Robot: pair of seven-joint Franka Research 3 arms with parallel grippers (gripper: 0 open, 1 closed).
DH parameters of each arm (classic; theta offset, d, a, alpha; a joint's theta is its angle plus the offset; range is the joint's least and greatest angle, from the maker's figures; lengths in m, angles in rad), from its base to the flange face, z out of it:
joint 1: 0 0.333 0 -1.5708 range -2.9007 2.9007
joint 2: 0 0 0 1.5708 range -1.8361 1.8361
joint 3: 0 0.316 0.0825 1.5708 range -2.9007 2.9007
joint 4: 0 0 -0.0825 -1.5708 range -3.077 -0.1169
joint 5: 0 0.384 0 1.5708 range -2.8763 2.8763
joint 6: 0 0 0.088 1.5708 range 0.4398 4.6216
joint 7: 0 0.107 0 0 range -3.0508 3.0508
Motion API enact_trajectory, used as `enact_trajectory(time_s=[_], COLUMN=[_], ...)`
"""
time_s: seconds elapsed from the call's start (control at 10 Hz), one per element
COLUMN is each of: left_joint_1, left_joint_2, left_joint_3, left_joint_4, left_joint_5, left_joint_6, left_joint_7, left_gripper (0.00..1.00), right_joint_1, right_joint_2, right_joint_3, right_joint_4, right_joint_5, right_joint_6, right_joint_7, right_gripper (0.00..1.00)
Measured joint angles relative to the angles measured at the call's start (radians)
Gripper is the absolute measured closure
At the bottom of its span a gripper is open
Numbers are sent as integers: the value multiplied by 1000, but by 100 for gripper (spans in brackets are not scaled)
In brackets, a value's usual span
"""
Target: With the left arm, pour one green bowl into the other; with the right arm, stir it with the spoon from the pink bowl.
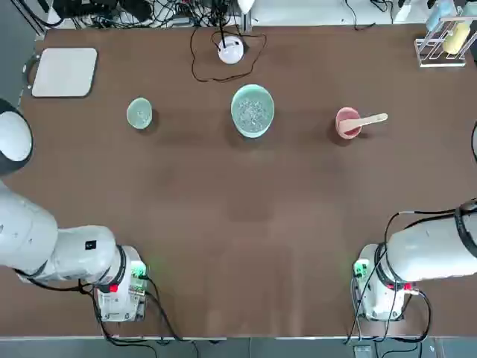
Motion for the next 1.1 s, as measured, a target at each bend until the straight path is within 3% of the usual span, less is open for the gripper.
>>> enact_trajectory(time_s=[0.3, 0.6, 0.9, 1.1], left_joint_1=[4, 23, 145, 159], left_joint_2=[7, 94, 186, 219], left_joint_3=[2, 8, 10, 8], left_joint_4=[0, -3, -21, -137], left_joint_5=[0, -31, -112, -118], left_joint_6=[0, 68, 144, 293], left_joint_7=[6, 9, 53, 78], left_gripper=[0, 0, 0, 0], right_joint_1=[0, -23, -121, -233], right_joint_2=[0, 1, 7, 12], right_joint_3=[0, -3, -5, -6], right_joint_4=[0, -17, -134, -246], right_joint_5=[0, -1, 23, 171], right_joint_6=[0, -18, 16, 73], right_joint_7=[0, -25, -152, -278], right_gripper=[0, 0, 0, 0])
